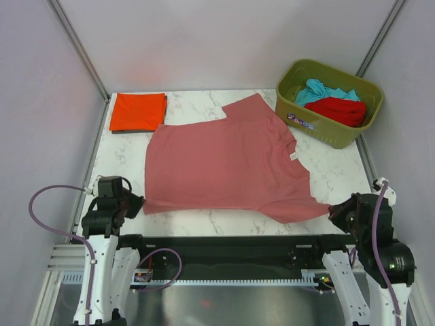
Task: Fold and stack the t-shirts
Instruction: Flatten the tshirt out
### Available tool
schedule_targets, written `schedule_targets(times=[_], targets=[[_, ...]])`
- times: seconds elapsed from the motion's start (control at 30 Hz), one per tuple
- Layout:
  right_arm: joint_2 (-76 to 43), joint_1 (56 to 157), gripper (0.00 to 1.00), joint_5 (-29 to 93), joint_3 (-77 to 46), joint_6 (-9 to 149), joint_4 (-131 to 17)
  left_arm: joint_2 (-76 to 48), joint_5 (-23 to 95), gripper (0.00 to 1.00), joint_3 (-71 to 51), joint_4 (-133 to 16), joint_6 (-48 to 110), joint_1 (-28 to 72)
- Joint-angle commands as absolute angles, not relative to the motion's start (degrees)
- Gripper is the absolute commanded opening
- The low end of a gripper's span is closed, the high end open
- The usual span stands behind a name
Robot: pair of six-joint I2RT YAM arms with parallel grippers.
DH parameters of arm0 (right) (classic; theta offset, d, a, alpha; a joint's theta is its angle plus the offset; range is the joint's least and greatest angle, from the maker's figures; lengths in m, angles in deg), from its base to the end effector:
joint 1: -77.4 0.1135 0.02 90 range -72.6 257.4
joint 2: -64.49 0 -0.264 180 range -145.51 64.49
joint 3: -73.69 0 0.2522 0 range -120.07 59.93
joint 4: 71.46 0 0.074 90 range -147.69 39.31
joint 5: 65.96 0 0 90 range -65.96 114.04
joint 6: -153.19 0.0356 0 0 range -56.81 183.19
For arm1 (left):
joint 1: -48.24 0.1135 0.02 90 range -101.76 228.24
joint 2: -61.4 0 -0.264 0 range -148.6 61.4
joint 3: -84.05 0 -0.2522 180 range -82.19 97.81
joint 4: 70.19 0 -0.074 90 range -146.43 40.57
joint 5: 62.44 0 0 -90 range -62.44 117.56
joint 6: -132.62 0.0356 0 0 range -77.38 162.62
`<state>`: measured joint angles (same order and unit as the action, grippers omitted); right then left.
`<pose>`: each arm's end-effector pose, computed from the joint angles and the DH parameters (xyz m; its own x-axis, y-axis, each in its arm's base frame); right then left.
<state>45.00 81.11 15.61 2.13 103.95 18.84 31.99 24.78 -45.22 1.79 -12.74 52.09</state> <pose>0.0123 -0.0044 0.3329 -0.4345 0.6190 -0.6542 0.4417 0.7795 0.4442 0.0941 0.0081 0.2501 -0.3582 -0.8477 -0.3912 -0.6904 0.5226 -0.5002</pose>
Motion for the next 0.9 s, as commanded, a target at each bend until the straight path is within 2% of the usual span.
schedule_targets(times=[0.0, 0.23, 0.5, 0.87], targets=[[42.87, 79.95, 0.00, 15.43, 4.55, 100.37, 20.73, 31.95, 25.45, 0.02, -46.50, -0.35, -14.69, 51.93], [32.42, 79.95, 0.00, 14.72, 6.92, 98.87, 8.68, 23.09, 21.94, 0.02, -46.59, -5.53, -15.56, 51.75], [14.14, 80.13, 0.00, 17.36, 11.41, 97.83, -7.50, 15.35, 19.04, 0.02, -44.83, -7.47, -16.80, 51.40], [-5.11, 90.58, 0.00, 5.94, 2.72, 97.30, -14.19, 6.30, 14.30, 0.02, -44.83, -11.86, -19.17, 49.03]])
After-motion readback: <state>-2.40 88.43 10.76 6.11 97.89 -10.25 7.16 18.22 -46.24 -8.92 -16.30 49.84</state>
